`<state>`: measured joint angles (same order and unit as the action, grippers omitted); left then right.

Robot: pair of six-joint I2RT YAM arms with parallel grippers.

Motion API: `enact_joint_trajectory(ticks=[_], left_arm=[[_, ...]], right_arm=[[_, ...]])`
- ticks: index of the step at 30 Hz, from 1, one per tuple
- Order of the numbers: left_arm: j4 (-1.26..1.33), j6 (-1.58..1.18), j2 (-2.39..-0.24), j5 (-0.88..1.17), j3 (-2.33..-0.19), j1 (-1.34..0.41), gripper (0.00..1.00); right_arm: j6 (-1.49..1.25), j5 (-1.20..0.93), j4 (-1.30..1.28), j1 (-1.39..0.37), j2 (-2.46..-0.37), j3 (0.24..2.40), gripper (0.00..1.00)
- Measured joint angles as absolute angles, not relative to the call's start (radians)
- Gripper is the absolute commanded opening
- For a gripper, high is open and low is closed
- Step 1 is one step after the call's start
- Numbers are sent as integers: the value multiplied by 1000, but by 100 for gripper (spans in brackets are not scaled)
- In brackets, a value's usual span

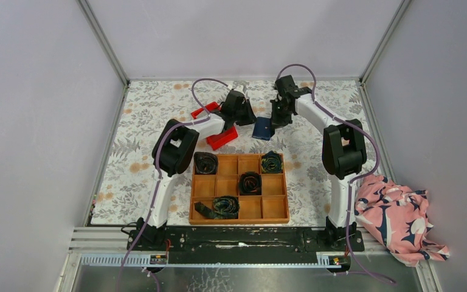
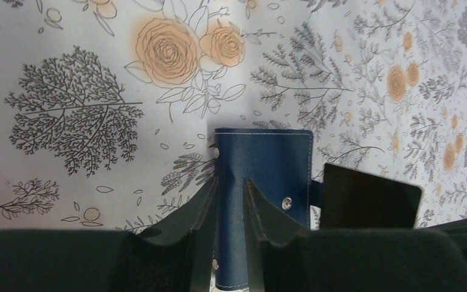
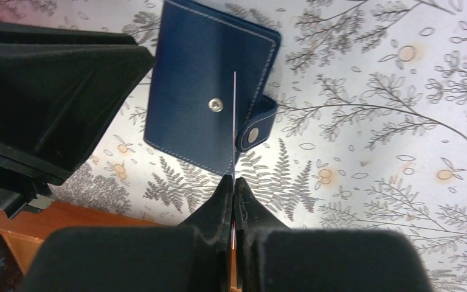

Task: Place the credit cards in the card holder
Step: Insert the credit card into the card holder.

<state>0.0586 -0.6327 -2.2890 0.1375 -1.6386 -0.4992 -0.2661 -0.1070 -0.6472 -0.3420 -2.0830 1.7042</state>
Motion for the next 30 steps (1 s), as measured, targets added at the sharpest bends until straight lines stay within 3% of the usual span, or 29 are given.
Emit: enact_joint_trajectory(ticks=[15,30], left_arm=[[44,-629,-2316,131,-1642,-503,25],[60,-634,-2316,108,-1626,-503,24]], right_arm=[[-268,-100,-641,-279,-2083,1698,0],[-329,-252,-538,-213,-2101,1617,0]])
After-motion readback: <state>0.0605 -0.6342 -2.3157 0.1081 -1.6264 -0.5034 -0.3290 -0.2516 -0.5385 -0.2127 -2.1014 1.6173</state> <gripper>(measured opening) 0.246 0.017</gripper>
